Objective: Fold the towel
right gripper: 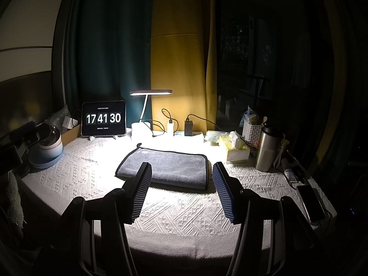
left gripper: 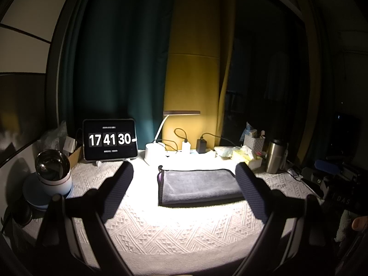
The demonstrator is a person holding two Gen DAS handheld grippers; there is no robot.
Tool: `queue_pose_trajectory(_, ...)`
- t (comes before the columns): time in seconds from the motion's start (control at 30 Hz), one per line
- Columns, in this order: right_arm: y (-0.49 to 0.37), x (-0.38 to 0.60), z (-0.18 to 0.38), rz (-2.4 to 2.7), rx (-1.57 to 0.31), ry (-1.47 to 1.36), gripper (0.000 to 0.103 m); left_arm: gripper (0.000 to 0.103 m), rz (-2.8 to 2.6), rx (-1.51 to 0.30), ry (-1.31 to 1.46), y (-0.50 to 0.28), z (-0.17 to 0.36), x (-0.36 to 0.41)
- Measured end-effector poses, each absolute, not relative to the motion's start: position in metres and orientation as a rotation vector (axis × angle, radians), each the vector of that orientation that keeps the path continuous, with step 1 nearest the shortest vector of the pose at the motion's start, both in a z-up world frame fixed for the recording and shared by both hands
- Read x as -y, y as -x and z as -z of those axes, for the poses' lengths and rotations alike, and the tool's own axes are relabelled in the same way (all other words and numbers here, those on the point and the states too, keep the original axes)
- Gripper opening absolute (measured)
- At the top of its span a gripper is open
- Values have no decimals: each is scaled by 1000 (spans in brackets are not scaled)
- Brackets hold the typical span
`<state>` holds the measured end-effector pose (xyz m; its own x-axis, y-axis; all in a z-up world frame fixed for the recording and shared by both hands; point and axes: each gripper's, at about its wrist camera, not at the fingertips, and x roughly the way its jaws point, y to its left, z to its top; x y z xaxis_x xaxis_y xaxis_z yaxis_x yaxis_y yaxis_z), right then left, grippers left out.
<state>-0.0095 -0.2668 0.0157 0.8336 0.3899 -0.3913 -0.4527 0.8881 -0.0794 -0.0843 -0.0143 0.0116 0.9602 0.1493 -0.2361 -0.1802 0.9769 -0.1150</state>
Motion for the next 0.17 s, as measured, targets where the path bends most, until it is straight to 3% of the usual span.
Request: queue_pose_trajectory(0.17, 10, 264, -13, -455, -383, 168, 58, 91, -181, -209, 112, 87, -11, 17)
